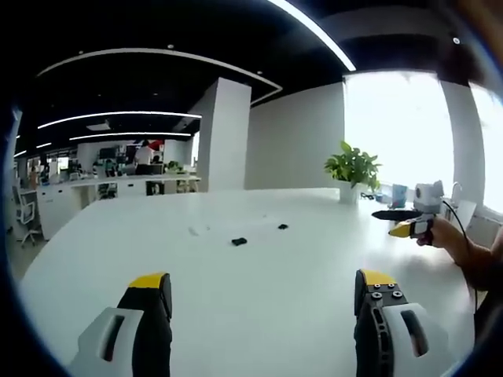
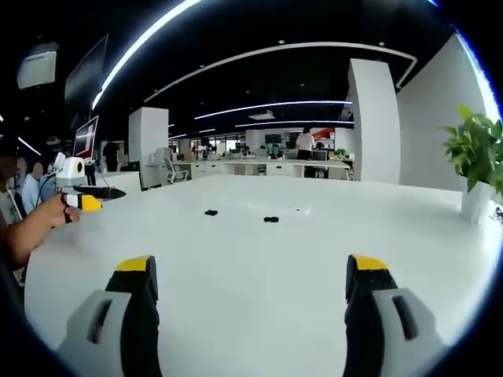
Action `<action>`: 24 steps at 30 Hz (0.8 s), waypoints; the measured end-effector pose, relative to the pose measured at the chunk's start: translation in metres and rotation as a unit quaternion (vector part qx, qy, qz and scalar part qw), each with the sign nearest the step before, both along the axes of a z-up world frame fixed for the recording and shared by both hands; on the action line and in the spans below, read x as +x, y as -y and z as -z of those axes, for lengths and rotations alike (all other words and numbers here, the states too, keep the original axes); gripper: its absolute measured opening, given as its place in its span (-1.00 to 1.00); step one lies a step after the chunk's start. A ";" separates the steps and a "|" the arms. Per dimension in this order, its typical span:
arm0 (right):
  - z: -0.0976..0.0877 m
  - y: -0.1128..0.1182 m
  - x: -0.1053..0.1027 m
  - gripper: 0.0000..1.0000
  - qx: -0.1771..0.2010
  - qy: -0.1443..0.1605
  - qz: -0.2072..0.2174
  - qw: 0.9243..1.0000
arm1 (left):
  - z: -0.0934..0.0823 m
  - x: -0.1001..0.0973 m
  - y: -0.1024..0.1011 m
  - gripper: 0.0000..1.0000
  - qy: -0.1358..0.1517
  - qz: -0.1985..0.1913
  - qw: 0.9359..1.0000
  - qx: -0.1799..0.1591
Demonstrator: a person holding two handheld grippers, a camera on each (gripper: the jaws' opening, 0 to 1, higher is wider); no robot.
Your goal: Snap the two parts of the plastic buckle together until the buckle closes and remains connected.
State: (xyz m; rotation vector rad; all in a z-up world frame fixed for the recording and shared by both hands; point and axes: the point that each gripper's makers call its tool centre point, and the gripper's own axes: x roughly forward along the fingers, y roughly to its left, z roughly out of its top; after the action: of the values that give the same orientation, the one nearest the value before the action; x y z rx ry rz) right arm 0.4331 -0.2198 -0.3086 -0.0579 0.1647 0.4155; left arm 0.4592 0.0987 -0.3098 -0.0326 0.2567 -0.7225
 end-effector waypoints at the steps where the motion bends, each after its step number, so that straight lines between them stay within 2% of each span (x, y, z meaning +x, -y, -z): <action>1: -0.001 0.001 0.001 1.00 0.001 0.002 0.002 1.000 | 0.000 0.001 0.000 0.97 0.001 0.000 1.000 0.001; 5: 0.003 0.001 0.002 1.00 0.009 -0.002 0.001 1.000 | -0.001 0.004 0.002 0.97 0.001 -0.002 1.000 -0.004; 14: 0.007 0.004 0.005 1.00 0.003 -0.006 0.003 1.000 | 0.003 0.008 0.003 0.96 0.000 0.002 1.000 0.005; 24: 0.001 0.001 0.012 1.00 -0.011 0.001 0.002 1.000 | 0.002 0.014 0.009 0.95 0.001 0.007 1.000 0.009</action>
State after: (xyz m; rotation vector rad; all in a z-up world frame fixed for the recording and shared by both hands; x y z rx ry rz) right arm 0.4448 -0.2204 -0.3099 -0.0789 0.1674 0.4100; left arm 0.4731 0.0901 -0.3119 -0.0119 0.2613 -0.7340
